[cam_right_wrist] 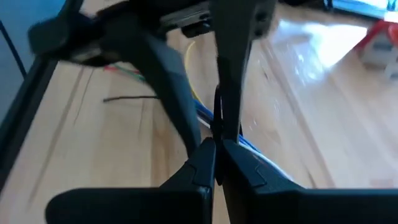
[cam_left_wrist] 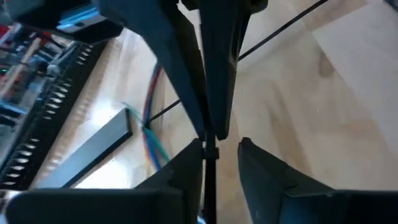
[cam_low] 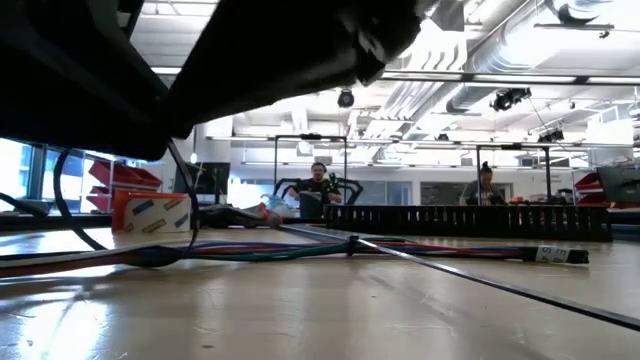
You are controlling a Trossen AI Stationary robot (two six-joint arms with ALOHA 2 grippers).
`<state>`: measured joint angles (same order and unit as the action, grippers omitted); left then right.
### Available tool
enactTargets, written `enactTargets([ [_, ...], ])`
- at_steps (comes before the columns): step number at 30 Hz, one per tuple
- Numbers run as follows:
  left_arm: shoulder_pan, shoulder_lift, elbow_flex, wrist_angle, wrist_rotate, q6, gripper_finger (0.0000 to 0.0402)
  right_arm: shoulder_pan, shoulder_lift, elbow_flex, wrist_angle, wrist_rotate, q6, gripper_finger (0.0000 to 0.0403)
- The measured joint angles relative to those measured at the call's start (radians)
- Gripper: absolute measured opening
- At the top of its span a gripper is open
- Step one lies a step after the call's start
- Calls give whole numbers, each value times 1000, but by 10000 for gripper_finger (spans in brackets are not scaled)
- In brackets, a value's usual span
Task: Ziptie cables
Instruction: Wrap the black zip tie on the cable
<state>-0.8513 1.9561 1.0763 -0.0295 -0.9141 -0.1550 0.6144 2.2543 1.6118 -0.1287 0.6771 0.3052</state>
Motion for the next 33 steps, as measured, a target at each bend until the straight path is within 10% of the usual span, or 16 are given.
enactTargets([
  [12,-14,-141,-131,-19,-31,-51,98,-93,0,77,-175,-196,343,0],
  [21,19,-224,-332,372,65,116,98,-113,-28,78,-131,-211,324,0],
  [33,41,-224,-344,391,78,151,38,-123,-54,78,-160,-212,299,0],
])
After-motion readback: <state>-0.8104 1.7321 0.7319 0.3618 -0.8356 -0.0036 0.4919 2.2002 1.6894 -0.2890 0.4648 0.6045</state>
